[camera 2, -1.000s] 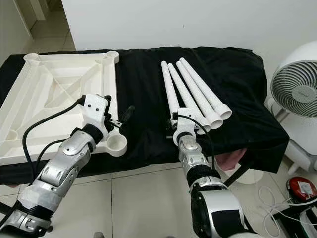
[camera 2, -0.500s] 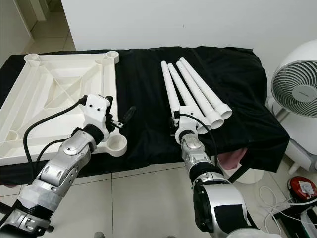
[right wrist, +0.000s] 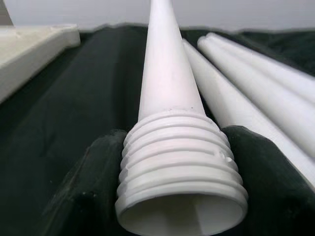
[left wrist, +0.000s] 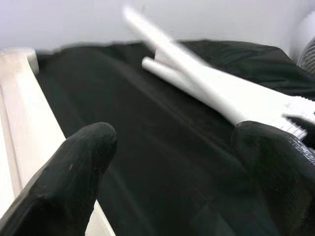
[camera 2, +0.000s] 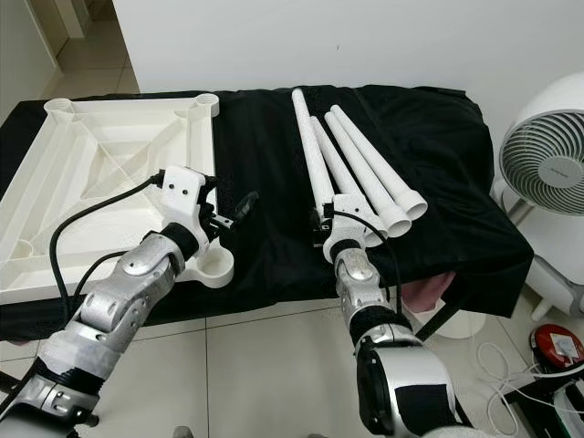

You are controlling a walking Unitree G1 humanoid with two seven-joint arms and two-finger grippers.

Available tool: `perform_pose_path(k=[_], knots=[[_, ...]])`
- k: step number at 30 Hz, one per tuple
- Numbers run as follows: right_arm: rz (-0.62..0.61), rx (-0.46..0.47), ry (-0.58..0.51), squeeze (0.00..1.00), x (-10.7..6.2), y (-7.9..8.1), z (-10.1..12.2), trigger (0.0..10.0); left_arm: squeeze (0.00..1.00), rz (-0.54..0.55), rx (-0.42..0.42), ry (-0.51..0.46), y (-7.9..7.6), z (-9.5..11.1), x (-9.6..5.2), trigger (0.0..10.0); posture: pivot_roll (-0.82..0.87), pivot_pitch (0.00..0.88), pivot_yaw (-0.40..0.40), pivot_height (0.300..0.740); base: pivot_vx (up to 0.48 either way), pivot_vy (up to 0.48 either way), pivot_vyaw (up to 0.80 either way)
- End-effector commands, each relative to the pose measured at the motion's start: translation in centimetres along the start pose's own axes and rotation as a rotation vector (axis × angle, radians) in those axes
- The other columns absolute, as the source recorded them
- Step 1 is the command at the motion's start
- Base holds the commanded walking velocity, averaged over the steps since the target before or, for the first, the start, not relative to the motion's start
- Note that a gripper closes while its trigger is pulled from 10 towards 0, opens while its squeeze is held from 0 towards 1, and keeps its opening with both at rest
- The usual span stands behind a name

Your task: Building children table

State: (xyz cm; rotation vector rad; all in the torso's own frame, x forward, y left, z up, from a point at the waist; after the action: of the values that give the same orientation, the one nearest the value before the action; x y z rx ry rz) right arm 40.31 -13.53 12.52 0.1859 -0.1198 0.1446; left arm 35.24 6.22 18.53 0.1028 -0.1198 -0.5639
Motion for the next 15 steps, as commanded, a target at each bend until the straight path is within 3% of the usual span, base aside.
perform_pose_path(k=[1, 2, 3, 5, 10, 15], knots=[[0.070, -0.039, -0.104, 0.00, -0.1, 1.2, 1.6, 10.0, 0.00, -0.332, -0.078, -0.035, -2.7, 0.8, 0.0, 10.0, -0.06, 0.000, 0.029, 0.740, 0.000, 0.000, 0.00], [0.099, -0.065, -0.137, 0.00, -0.3, 1.7, 1.9, 10.0, 0.00, -0.355, -0.130, -0.018, -2.9, 0.9, 0.2, 10.0, -0.07, 0.000, 0.036, 0.740, 0.000, 0.000, 0.00], [0.099, -0.065, -0.137, 0.00, -0.3, 1.7, 1.9, 10.0, 0.00, -0.355, -0.130, -0.018, -2.9, 0.9, 0.2, 10.0, -0.07, 0.000, 0.036, 0.740, 0.000, 0.000, 0.00], [0.170, -0.107, -0.195, 0.00, -0.8, 3.0, 2.6, 10.0, 0.00, -0.394, -0.255, 0.002, -3.1, 1.6, 1.0, 10.0, -0.07, 0.000, 0.038, 0.740, 0.000, 0.000, 0.00], [0.258, -0.151, -0.246, 0.00, -1.3, 4.5, 3.2, 10.0, 0.00, -0.464, -0.358, 0.064, -3.5, 2.3, 2.2, 10.0, -0.08, 0.000, 0.032, 0.740, 0.000, 0.000, 0.00], [0.335, -0.187, -0.258, 0.00, -2.0, 5.7, 3.0, 10.0, 0.00, -0.524, -0.502, 0.049, -3.3, 4.3, 3.2, 10.0, -0.09, 0.000, 0.033, 0.740, 0.000, 0.000, 0.00]])
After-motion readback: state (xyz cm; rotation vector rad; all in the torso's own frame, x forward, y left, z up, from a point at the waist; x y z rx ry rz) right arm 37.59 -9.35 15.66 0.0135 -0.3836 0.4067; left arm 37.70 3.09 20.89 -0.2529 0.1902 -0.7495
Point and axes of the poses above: a point about 5 cm out from each wrist's last joint towards the gripper, its own x axis pointing out of the wrist towards the gripper, its own z axis along the axis of the wrist's last joint, y = z × x, the point moved 4 cm from there along x, pointing out of the wrist towards the gripper, and after that the axes turned 12 degrees about x, right-handed, at the moved point
